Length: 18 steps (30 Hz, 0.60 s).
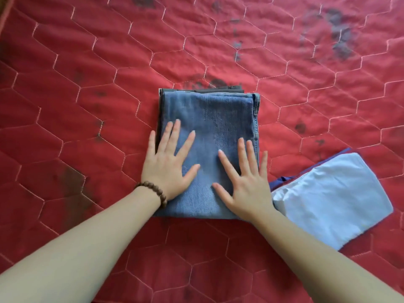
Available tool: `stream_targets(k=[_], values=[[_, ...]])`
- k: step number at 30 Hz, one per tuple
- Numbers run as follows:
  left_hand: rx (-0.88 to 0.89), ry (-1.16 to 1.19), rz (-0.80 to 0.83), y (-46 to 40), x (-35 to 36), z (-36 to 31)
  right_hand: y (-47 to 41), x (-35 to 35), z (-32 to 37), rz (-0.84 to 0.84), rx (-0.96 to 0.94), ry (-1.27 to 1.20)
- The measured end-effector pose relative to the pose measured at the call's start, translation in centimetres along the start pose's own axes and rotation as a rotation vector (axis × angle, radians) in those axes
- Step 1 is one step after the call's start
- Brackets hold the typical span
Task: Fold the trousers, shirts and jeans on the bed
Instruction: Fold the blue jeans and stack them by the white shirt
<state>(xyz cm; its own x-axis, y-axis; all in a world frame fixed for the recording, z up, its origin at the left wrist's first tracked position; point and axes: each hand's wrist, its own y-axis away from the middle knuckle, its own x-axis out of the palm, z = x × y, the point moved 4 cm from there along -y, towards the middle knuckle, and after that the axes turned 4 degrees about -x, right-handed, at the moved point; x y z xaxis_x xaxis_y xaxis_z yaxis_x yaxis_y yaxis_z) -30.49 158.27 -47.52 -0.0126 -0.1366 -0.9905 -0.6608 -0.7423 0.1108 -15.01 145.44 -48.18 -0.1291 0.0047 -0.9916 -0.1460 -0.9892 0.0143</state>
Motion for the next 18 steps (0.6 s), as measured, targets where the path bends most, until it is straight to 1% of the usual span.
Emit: stream_targets(k=[2,7,9,10,12,14,15,16,18], values=[[-0.043,-0.024,0.08,0.2,1.1,0.2,0.6,1.3,0.0,0.076,0.049,0.019],[-0.098,-0.108,0.152,-0.2,0.6,-0.5,0.3,1.4,-0.2,0.173,0.091,-0.001],[-0.136,-0.117,0.157,-0.2,-0.7,-1.9,0.7,0.3,-0.4,0.18,0.073,-0.055],[-0.15,-0.091,0.137,-0.1,-1.6,-3.1,1.1,-0.5,-0.8,0.157,0.075,-0.11],[-0.15,0.088,0.037,0.6,-3.7,-6.7,2.4,-2.7,-2.9,0.083,0.122,-0.216],[-0.083,0.335,-0.117,2.0,-5.8,-11.4,4.7,-5.2,-6.6,0.005,0.187,-0.274],[-0.032,0.43,-0.169,3.1,-6.6,-13.9,6.0,-6.3,-8.7,-0.017,0.215,-0.289],[0.024,0.506,-0.175,4.4,-7.2,-16.4,7.4,-7.3,-10.8,-0.022,0.244,-0.293],[0.095,0.586,-0.092,6.9,-7.3,-20.7,10.4,-8.6,-15.1,0.015,0.328,-0.28]])
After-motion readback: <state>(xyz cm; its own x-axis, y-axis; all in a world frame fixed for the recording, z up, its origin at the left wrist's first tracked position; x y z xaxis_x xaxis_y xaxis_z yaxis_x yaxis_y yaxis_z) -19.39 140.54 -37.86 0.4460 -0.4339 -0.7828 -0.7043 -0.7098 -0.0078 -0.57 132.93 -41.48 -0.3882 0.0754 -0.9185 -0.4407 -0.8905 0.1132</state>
